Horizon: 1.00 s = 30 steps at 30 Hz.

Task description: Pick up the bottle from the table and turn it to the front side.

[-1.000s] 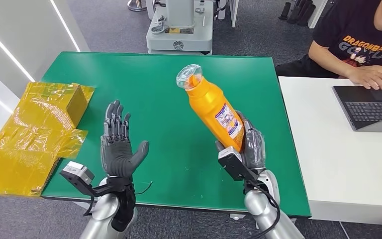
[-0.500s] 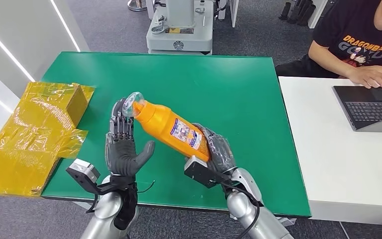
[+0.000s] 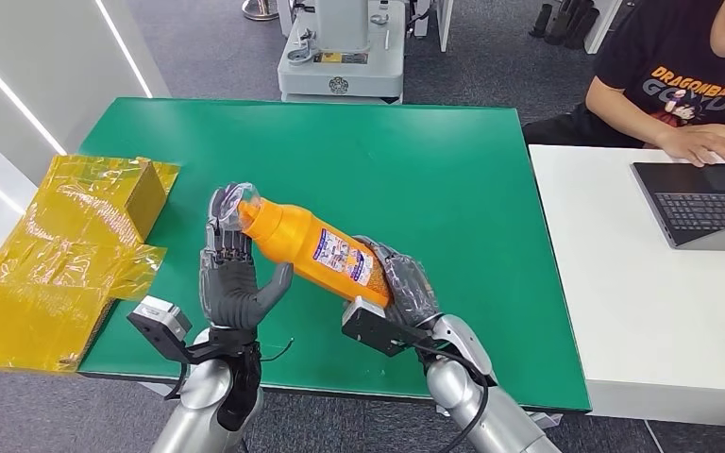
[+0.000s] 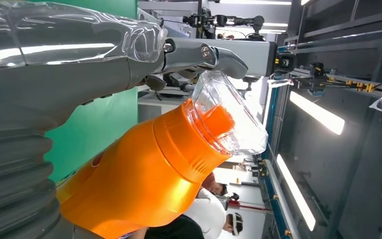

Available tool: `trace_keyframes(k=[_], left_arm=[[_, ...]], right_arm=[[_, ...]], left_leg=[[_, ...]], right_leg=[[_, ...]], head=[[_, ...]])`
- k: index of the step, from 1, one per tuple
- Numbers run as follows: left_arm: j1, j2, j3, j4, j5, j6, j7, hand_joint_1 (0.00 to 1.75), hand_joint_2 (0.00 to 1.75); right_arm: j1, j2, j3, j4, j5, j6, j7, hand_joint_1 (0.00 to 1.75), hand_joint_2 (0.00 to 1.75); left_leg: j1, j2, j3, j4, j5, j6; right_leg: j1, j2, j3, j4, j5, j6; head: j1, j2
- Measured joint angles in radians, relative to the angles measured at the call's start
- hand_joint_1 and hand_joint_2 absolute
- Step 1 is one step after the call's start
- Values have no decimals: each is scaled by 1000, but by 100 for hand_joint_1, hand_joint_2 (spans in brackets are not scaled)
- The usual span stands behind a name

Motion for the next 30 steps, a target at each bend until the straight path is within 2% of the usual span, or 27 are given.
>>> trace_keyframes(k=[6, 13, 22, 30], left_arm=[[0, 0, 0, 1, 0, 0, 0, 0, 175], [-9, -1, 1, 11, 16, 3, 4, 0, 175], [-9, -1, 1, 21, 20, -2, 4, 0, 175], [-6, 1, 1, 27, 17, -2, 4, 0, 175]], right_arm=[[-1, 0, 2, 0, 0, 3, -2, 175, 175], [-25, 1, 33, 8, 5, 127, -88, 175, 175], [-37, 0, 40, 31, 14, 150, -108, 175, 175], [-42, 0, 40, 42, 44, 181, -92, 175, 175]], left_leg=[[0, 0, 0, 0, 0, 0], [0, 0, 0, 0, 0, 0], [0, 0, 0, 0, 0, 0], [0, 0, 0, 0, 0, 0]], right_leg=[[0, 0, 0, 0, 0, 0], [0, 0, 0, 0, 0, 0], [0, 0, 0, 0, 0, 0], [0, 0, 0, 0, 0, 0]], head=[[0, 0], [0, 0], [0, 0], [0, 0]])
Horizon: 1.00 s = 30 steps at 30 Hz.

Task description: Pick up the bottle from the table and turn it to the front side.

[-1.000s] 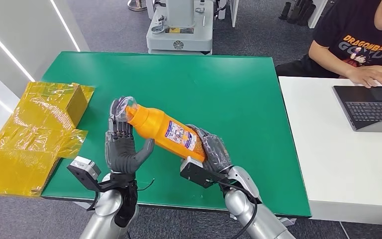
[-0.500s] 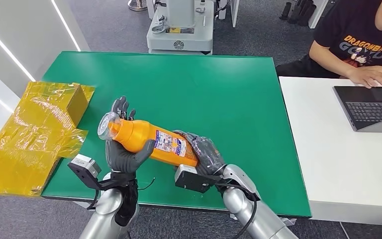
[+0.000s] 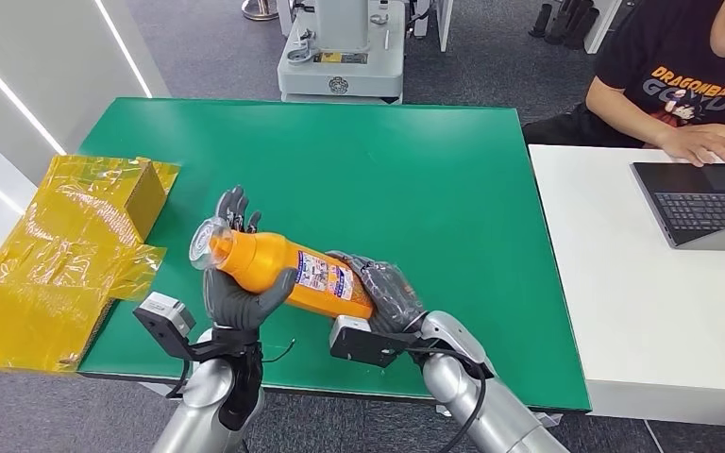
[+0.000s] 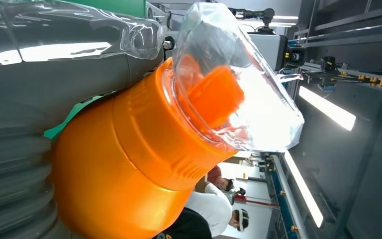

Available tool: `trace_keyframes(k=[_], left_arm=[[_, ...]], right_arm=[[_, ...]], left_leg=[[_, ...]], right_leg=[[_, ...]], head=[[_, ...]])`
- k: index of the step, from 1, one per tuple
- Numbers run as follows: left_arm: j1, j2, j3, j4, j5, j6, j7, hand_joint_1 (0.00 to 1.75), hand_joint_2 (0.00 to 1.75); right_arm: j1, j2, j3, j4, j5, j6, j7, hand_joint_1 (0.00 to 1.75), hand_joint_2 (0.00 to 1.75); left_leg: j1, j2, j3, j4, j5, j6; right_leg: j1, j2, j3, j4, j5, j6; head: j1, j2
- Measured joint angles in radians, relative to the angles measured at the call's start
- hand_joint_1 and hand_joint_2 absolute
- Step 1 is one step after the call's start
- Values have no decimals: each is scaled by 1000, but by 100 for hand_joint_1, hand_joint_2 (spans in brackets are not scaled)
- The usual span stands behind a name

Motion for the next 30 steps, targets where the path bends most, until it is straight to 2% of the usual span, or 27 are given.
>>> trace_keyframes(k=[13, 14, 17, 18, 30], left_arm=[[11, 6, 0, 1, 12, 17, 4, 0, 175], [12, 6, 0, 1, 12, 17, 5, 26, 175], [12, 8, 0, 1, 12, 14, 6, 157, 175], [12, 8, 0, 1, 12, 10, 7, 175, 175], [11, 8, 0, 1, 7, -51, 18, 175, 175]], right_arm=[[1, -16, 6, 6, 84, -7, 63, 175, 175], [1, -17, 6, 6, 87, -7, 64, 175, 175], [3, -21, 6, 6, 95, -12, 68, 175, 175], [4, -22, 6, 6, 99, -14, 71, 175, 175], [13, -28, -3, 6, 134, -31, 75, 175, 175]], left_leg=[[0, 0, 0, 0, 0, 0], [0, 0, 0, 0, 0, 0], [0, 0, 0, 0, 0, 0], [0, 0, 0, 0, 0, 0], [0, 0, 0, 0, 0, 0]], right_leg=[[0, 0, 0, 0, 0, 0], [0, 0, 0, 0, 0, 0], [0, 0, 0, 0, 0, 0], [0, 0, 0, 0, 0, 0], [0, 0, 0, 0, 0, 0]], head=[[0, 0], [0, 0], [0, 0], [0, 0], [0, 0]])
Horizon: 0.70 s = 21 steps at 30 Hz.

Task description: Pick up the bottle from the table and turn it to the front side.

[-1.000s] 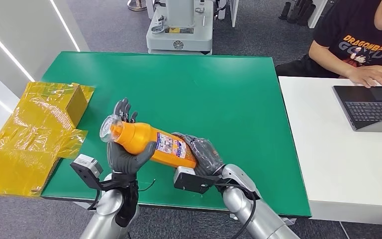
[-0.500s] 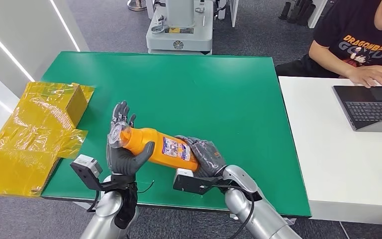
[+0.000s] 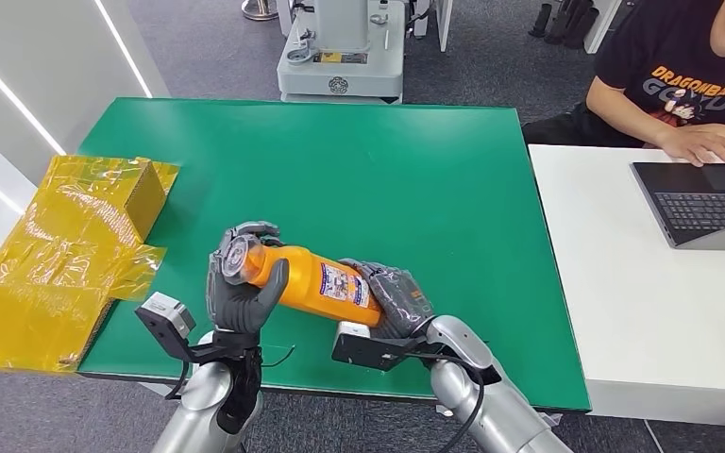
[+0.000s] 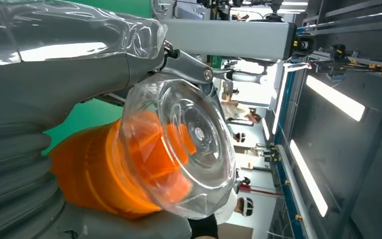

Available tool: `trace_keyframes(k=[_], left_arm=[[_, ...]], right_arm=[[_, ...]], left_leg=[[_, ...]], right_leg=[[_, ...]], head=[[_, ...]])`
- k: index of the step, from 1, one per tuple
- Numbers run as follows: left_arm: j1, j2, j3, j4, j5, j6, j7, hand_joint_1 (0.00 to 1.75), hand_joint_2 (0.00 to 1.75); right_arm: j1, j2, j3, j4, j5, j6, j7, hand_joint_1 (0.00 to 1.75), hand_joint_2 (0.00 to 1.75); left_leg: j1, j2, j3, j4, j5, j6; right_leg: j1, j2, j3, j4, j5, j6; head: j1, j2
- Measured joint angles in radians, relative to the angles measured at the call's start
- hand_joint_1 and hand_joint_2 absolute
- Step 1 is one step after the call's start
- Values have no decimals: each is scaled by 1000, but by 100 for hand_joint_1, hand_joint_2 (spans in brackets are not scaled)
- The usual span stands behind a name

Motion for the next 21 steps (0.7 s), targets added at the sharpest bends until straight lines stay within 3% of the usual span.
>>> trace_keyframes(k=[10, 11, 14, 15, 21], left_arm=[[-3, 0, 0, 0, -1, -8, 0, 175, 175], [-3, 0, 0, 0, -1, -8, 0, 175, 175], [-3, 0, 0, 0, -2, -9, 0, 175, 175], [-4, -1, 0, 0, -3, -9, 0, 175, 175], [-13, -2, 0, 0, -12, -4, 0, 175, 175]], right_arm=[[-1, 0, 1, 0, 26, -14, 2, 175, 175], [-1, 0, 1, 0, 27, -16, 2, 145, 175], [-1, 0, 1, 0, 27, -33, 3, 14, 175], [-1, 1, 1, 0, 28, -43, 4, 0, 175], [1, 19, 5, -13, 11, -114, 19, 0, 175]], left_leg=[[0, 0, 0, 0, 0, 0], [0, 0, 0, 0, 0, 0], [0, 0, 0, 0, 0, 0], [0, 0, 0, 0, 0, 0], [0, 0, 0, 0, 0, 0]], right_leg=[[0, 0, 0, 0, 0, 0], [0, 0, 0, 0, 0, 0], [0, 0, 0, 0, 0, 0], [0, 0, 0, 0, 0, 0], [0, 0, 0, 0, 0, 0]], head=[[0, 0], [0, 0], [0, 0], [0, 0], [0, 0]])
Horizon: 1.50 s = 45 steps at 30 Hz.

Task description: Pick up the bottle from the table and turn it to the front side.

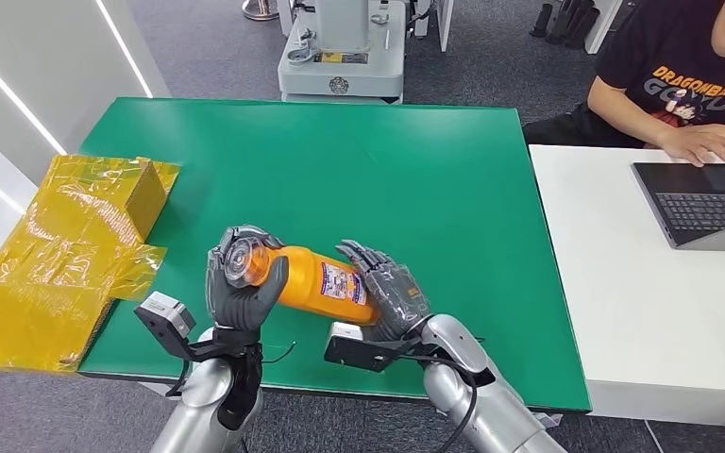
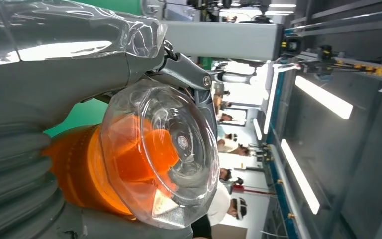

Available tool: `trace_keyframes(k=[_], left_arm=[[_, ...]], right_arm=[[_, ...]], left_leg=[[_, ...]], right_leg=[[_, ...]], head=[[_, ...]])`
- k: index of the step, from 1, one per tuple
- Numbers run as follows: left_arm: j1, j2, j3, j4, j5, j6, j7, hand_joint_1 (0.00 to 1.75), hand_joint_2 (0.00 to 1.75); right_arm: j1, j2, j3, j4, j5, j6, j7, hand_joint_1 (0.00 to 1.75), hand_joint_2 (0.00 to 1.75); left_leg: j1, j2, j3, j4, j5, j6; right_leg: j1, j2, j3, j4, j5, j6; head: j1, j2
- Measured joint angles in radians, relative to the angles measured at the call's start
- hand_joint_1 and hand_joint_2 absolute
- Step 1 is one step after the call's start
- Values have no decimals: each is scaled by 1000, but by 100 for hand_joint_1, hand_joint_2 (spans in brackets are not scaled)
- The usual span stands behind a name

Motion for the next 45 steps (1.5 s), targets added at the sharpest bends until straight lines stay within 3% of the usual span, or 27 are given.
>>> trace_keyframes(k=[10, 22, 27, 31, 39, 45], left_arm=[[-13, 0, 11, 0, -26, 33, 0, 175, 175], [-67, 47, 97, -37, -236, 151, 7, 175, 175], [-136, 124, 133, -53, -381, 185, 53, 175, 175], [-185, 185, 161, -67, -455, 194, 78, 175, 175], [-299, 343, 173, -48, -592, 226, 119, 175, 175], [-388, 485, 165, 46, -775, 259, 185, 175, 175]], right_arm=[[38, 21, -15, -63, -69, -96, -18, 0, 175], [112, 32, -32, -207, -100, -158, -37, 0, 175], [170, 43, -62, -292, -288, -222, -126, 0, 175], [195, 44, -72, -335, -377, -245, -151, 0, 175], [230, 44, -73, -369, -419, -257, -164, 0, 175], [266, 44, -85, -393, -424, -264, -167, 0, 175]], left_leg=[[0, 0, 0, 0, 0, 0], [0, 0, 0, 0, 0, 0], [0, 0, 0, 0, 0, 0], [0, 0, 0, 0, 0, 0], [1, 1, 0, 0, 0, 0], [1, 2, 0, 0, 0, -1]], right_leg=[[0, 0, 0, 0, 0, 0], [0, 0, 0, 0, 0, 0], [0, 0, 0, 1, 0, 0], [0, 0, 0, 1, 0, 0], [1, 1, -1, 1, 0, 0], [1, 3, -2, 1, 0, 0]], head=[[0, 0], [0, 0], [0, 0], [0, 0], [0, 0], [0, 0]])
